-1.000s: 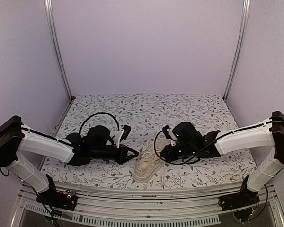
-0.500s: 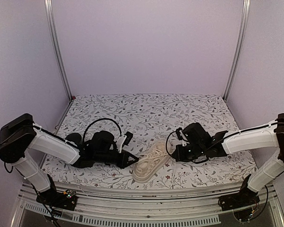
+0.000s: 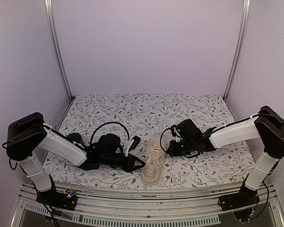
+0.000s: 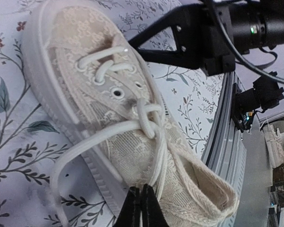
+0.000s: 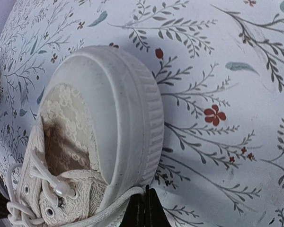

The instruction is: Tie the shoes

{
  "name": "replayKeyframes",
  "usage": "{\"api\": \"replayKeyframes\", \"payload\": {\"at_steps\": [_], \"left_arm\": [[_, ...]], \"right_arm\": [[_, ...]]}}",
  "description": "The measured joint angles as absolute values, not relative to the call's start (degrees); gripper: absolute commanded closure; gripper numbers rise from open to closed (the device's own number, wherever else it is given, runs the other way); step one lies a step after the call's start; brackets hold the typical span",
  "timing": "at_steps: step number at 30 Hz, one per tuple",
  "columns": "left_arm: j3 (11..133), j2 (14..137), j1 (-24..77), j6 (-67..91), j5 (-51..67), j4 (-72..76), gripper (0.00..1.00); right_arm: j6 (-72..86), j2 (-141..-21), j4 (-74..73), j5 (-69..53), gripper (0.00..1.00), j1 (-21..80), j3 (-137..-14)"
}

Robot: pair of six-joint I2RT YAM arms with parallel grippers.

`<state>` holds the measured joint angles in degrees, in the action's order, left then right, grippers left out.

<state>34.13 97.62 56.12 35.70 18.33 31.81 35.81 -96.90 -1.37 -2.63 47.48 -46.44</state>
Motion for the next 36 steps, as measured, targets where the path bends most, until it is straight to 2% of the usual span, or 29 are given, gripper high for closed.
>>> {"api": "replayKeyframes", "payload": {"at_steps": [10, 21, 34, 36], "left_arm": [[34.76, 94.11, 57.93, 36.27, 13.67, 27.33, 1.0], [39.94, 89.32, 57.93, 32.49, 9.54, 23.66, 1.0], [38.63, 88.73, 57.93, 31.29, 10.79, 22.48, 1.0], [38.0, 88.64, 57.93, 30.96, 11.64, 22.41, 0.98]], "right_arm": [[29.93, -97.41, -1.5, -3.11, 0.98, 45.82, -50.3], [19.86, -85.93, -7.97, -9.47, 0.98, 47.24, -50.26], [20.01, -90.3, -8.95, -14.13, 0.98, 52.4, -50.28], [20.36, -90.61, -8.95, -14.13, 0.98, 52.4, -50.3]]}}
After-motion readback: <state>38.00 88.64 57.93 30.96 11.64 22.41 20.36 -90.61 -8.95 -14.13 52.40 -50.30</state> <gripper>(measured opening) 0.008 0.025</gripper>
